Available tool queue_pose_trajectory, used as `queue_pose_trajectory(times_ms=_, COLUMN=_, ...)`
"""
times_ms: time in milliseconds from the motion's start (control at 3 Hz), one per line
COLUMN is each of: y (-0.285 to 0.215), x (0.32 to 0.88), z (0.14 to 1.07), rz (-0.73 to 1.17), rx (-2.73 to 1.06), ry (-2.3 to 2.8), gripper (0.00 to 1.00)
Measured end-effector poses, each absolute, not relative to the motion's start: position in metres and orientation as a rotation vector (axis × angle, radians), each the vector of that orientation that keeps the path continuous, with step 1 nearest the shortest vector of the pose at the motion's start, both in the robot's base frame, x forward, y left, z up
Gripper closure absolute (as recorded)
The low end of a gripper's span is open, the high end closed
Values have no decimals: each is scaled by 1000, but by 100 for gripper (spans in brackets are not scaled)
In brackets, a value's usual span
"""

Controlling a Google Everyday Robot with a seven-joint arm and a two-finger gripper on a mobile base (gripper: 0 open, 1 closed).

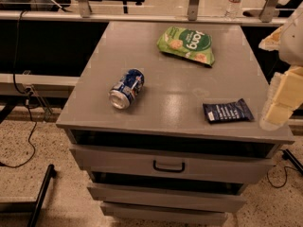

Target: Move rxbar blueberry near green rice chip bag

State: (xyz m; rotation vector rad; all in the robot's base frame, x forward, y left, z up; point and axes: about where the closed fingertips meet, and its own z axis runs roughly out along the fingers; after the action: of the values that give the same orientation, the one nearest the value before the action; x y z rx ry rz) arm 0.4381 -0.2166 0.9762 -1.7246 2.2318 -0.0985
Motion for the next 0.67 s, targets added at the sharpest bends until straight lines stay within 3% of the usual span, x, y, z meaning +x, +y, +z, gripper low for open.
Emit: queue_pose_trajectory(times_ms=667, y=-217, x=458, z=962, rz=-52, rx=-1734, ry=2198, gripper=0)
